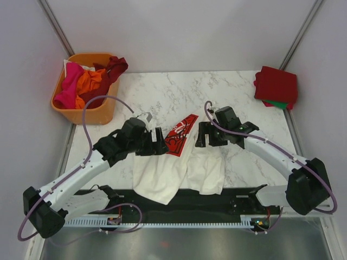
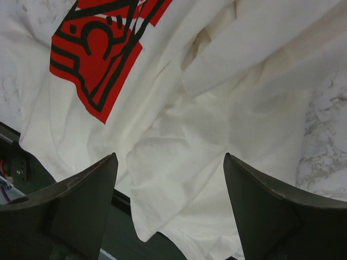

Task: Fold and stack the t-shirts
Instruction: Flatten the tshirt out

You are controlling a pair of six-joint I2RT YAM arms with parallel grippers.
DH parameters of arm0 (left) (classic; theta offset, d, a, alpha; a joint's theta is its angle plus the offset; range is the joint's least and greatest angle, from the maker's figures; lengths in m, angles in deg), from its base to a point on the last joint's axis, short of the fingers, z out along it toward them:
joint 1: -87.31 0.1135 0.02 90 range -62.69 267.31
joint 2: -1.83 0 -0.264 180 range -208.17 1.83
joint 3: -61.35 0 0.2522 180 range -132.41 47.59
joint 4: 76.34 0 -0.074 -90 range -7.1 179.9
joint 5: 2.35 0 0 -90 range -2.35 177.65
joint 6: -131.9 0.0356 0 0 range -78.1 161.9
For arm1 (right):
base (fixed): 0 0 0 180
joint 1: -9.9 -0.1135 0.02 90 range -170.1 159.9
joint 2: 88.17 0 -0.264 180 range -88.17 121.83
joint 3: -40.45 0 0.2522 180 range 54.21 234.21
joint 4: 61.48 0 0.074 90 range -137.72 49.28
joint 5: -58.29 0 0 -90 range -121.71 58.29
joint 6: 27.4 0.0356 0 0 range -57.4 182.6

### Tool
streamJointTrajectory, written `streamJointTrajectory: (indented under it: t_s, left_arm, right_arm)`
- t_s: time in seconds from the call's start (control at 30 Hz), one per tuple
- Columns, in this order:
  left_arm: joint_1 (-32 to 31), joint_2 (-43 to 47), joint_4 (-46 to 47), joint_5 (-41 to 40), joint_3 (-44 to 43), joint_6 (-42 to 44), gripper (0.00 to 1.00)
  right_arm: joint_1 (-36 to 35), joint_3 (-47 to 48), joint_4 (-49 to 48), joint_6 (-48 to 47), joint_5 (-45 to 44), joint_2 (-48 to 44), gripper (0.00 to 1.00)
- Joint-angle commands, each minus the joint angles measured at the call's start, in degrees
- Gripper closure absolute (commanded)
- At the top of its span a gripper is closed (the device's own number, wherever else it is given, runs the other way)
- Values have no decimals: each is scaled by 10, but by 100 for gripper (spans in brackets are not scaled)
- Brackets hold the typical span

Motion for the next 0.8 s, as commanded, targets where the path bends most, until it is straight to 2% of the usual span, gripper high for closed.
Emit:
streamJointTrajectory:
  t_s: [0.0,0.3,0.47,0.5,0.63,0.73,0.77]
  left_arm:
    - [-5,53,-32,-28,28,-45,8]
    - [-6,102,-64,-21,54,-50,8]
    - [-6,104,-70,-26,55,-43,8]
    - [-6,105,-71,-27,56,-43,8]
    - [-6,106,-73,-27,65,-43,9]
    - [-14,103,-85,-40,76,-58,16]
    - [-37,97,-94,-64,81,-67,16]
  right_arm:
    - [-6,48,-49,9,-19,38,13]
    - [-13,103,-51,3,-55,155,20]
    - [-12,120,-42,-4,-80,193,33]
    - [-14,121,-42,-5,-84,196,38]
    - [-14,126,-41,-11,-101,200,76]
    - [-12,128,-35,-19,-112,196,100]
    - [-7,131,-31,-21,-113,194,100]
